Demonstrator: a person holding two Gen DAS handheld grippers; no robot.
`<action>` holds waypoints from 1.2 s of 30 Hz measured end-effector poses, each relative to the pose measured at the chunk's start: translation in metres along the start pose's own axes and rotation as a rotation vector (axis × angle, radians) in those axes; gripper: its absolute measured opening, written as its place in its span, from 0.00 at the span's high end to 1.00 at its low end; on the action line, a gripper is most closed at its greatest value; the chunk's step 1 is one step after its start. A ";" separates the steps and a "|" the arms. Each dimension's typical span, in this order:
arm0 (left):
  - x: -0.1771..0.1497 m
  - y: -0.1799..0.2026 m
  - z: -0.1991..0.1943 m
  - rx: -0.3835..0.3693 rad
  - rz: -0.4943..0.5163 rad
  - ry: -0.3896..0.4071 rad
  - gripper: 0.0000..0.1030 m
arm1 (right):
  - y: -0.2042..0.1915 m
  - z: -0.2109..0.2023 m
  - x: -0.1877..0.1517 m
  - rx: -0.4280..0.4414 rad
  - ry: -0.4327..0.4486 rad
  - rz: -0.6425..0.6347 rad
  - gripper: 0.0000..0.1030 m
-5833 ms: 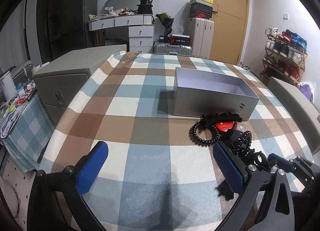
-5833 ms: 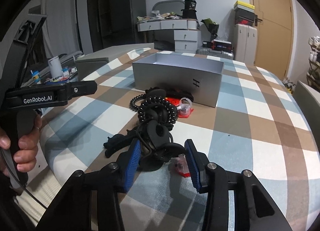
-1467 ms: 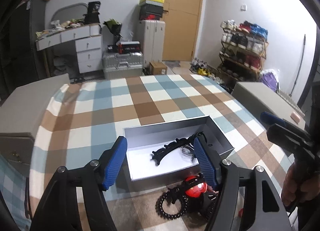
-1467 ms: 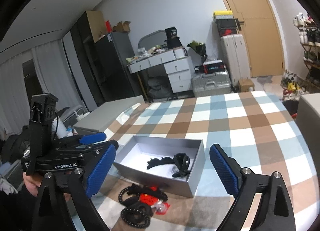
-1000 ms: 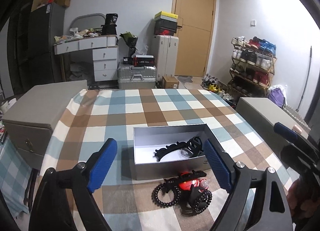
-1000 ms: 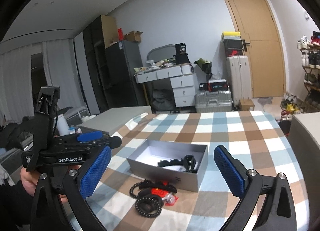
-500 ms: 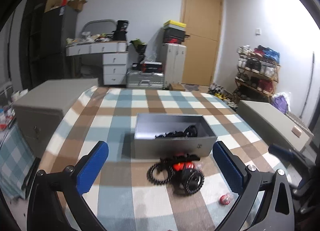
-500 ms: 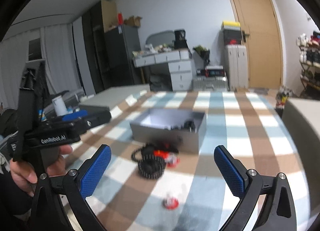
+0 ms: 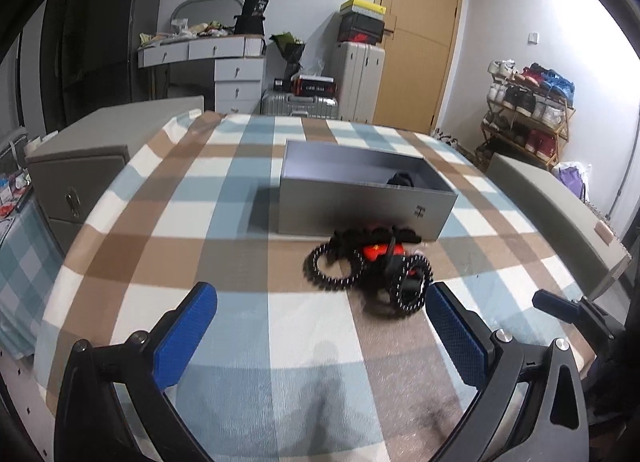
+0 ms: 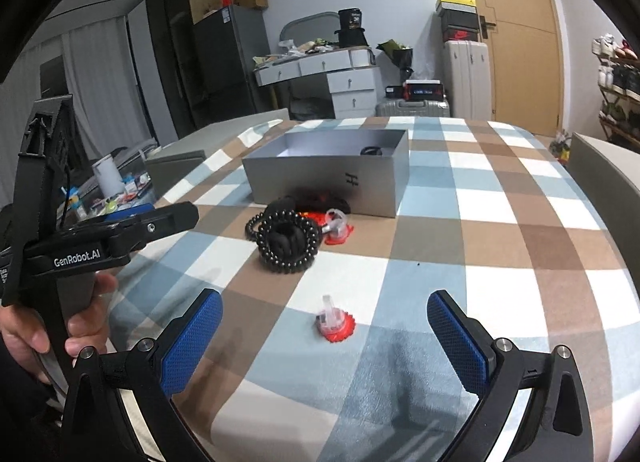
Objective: Organize jewelry
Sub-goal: 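Lower the right tool onto the red-based clear ring holder and grasp it, then grasp the black coiled hair tie with left tool while right holds ring holder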
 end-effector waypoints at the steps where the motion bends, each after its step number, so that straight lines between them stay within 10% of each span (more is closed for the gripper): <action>1: -0.002 0.000 0.000 0.001 -0.001 -0.005 0.01 | -0.001 0.001 -0.001 0.004 -0.003 0.000 0.04; 22: -0.004 0.000 0.005 0.016 0.016 -0.053 0.01 | -0.003 0.023 -0.013 0.049 -0.098 0.025 0.85; 36: 0.005 0.019 0.025 -0.084 0.046 -0.121 0.01 | 0.004 0.008 -0.009 0.039 -0.049 0.043 0.85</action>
Point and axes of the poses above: each gripper's, at about its wrist camera, not at the fingertips, and z roughly the way its jaws point, y to its right, x to its top, the point moved 5 cm from there along z, roughly the way its jaws point, and after that the axes turned 14 degrees about -x, right-handed, at the moved point
